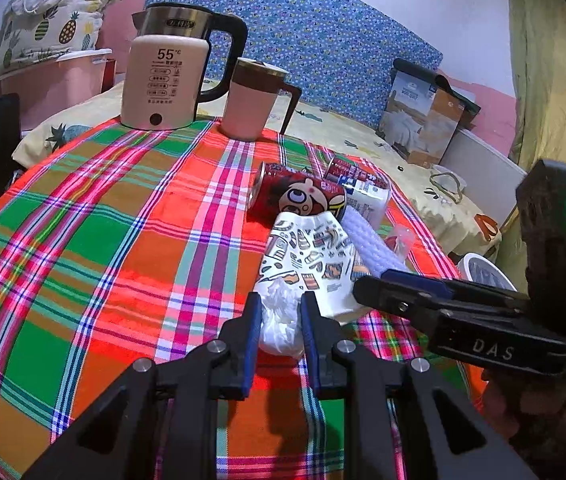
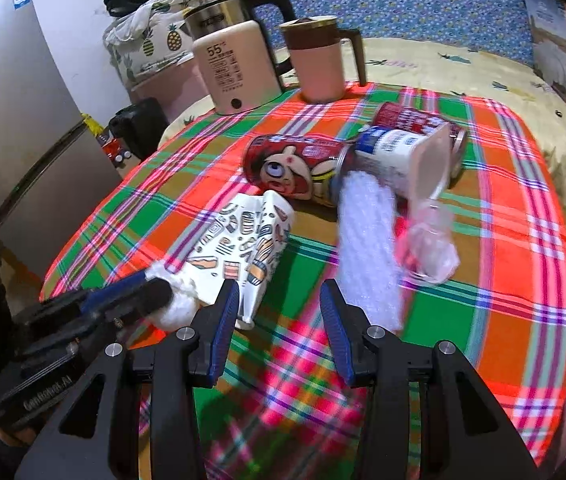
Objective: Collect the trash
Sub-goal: 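Grasp the white plastic wrap with the left tool while the right tool grasps the printed paper cup, then carry the paper cup and plastic wrap over the white bin and release both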
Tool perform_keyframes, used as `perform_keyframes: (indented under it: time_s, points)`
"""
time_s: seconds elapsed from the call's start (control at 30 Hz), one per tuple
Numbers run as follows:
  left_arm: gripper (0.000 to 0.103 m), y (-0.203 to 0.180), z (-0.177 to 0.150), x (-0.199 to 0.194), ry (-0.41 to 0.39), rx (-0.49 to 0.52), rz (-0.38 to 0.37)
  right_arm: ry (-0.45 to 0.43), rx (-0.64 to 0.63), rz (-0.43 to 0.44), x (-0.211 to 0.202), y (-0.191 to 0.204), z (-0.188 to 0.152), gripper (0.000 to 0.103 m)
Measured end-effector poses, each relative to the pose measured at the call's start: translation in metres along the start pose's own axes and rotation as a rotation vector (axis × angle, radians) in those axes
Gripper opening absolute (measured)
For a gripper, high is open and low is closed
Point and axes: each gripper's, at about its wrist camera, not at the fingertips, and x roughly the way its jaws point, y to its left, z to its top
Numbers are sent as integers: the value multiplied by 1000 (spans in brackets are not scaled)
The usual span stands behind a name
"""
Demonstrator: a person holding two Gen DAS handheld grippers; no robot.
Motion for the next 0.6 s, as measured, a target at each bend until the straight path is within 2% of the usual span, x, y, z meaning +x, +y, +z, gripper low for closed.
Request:
perform_keyframes:
  time_s: [0.1,0.13,0.27,0.6]
  points:
    - [21,0,-3,1,8,0,-6,22,-6,18,10,5,2,26]
    - [21,0,-3,1,11,2,-10,27,-11,15,13,7,2,16]
    - [21,-2,-5,-2,15,11,-19,12,-5,6,12,8,2,13]
    - [21,-16,-10,-13,14,38,-38,-53,32,-39,-15,-7,-5,12]
